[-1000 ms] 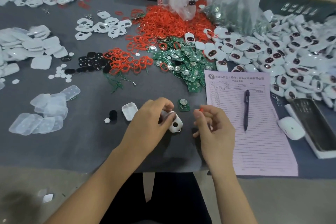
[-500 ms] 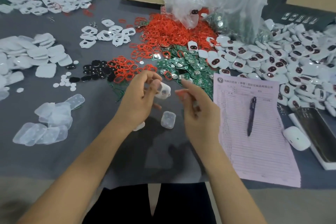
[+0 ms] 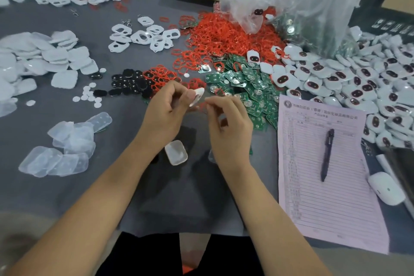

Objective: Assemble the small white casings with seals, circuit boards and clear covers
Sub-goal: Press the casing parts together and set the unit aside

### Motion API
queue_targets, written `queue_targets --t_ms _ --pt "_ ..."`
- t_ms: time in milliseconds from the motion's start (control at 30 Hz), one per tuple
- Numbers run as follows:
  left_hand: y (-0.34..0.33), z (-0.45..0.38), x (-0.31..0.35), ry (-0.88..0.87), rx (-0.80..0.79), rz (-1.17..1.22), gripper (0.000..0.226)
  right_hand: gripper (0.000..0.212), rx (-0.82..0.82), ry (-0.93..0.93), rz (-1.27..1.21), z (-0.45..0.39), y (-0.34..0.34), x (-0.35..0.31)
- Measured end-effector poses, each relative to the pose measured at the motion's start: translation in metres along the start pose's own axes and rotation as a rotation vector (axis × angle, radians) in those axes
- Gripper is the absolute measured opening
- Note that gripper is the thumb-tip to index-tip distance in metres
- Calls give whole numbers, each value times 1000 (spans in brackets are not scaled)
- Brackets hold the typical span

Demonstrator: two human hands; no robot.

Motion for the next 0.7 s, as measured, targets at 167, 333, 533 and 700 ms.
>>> queue_targets --t_ms 167,333,533,700 --pt "-8 6 3 -19 -73 -40 26 12 37 -27 -12 2 3 1" --pt "-19 11 0 87 -241 20 32 17 12 -92 -70 2 5 8" --pt "-18 8 -4 209 -260 189 45 21 -48 -119 -86 1 0 8" --pt "-15 2 -8 281 -296 381 66 20 35 -166 -132 2 6 13"
Point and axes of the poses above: each hand's wrist, its own z-axis away from the middle knuckle, its own y-axis out of the back of the hand, x = y × z, the point moved 5 cm from there along -z, towards the middle knuckle, and after that the axes turned 2 degrees about y, right-handed, at the moved point
